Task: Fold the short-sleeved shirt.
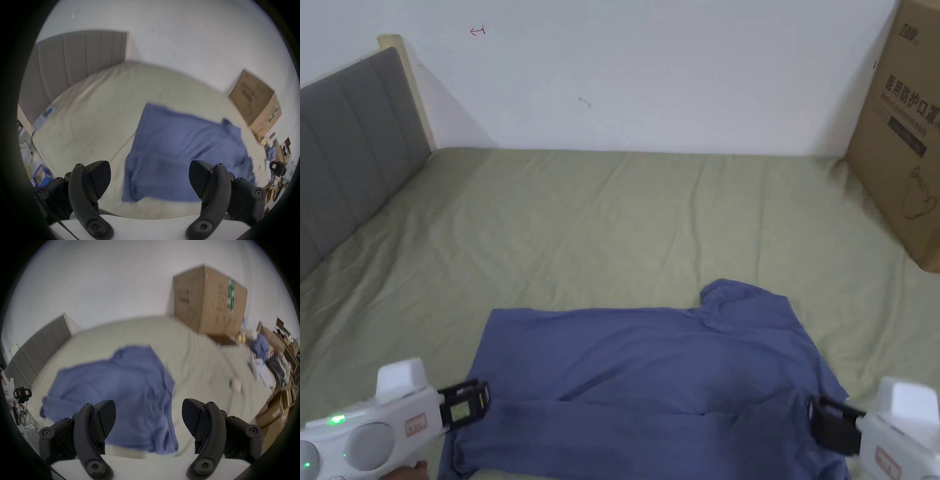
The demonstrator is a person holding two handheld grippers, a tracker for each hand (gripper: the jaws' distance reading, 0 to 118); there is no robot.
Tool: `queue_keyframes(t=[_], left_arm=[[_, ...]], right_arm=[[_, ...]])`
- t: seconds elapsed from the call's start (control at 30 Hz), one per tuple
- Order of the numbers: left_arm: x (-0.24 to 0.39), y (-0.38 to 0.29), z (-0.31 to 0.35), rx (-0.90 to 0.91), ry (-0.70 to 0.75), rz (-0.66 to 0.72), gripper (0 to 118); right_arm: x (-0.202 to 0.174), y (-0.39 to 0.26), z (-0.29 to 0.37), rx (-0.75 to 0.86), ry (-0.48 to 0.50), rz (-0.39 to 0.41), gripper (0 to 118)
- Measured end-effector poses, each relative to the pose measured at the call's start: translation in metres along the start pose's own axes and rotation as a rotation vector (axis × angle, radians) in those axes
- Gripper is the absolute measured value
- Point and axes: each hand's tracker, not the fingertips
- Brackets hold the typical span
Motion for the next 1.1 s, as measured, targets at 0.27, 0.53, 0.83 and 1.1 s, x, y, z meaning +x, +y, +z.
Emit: queue_keyframes(t=[0.27,0.53,0.83,1.1], left_arm=[[0.072,0.062,0.067,0.433,0.000,-0.182,98],[0.096,0.072,0.056,0.468,-0.094,-0.234,0],[0.082,0.107,-0.056,0.208,-0.036,-0.290,0],[0.047,0.134,-0.193,-0.077,0.020,-0.205,19]], right_arm=[[-0.045,0.082,0.067,0.398,0.020,0.098,84],[-0.061,0.098,0.060,0.465,0.009,0.140,0],[-0.058,0.110,0.010,0.413,0.023,0.145,0],[-0.043,0.121,-0.047,0.342,-0.006,0.156,0]])
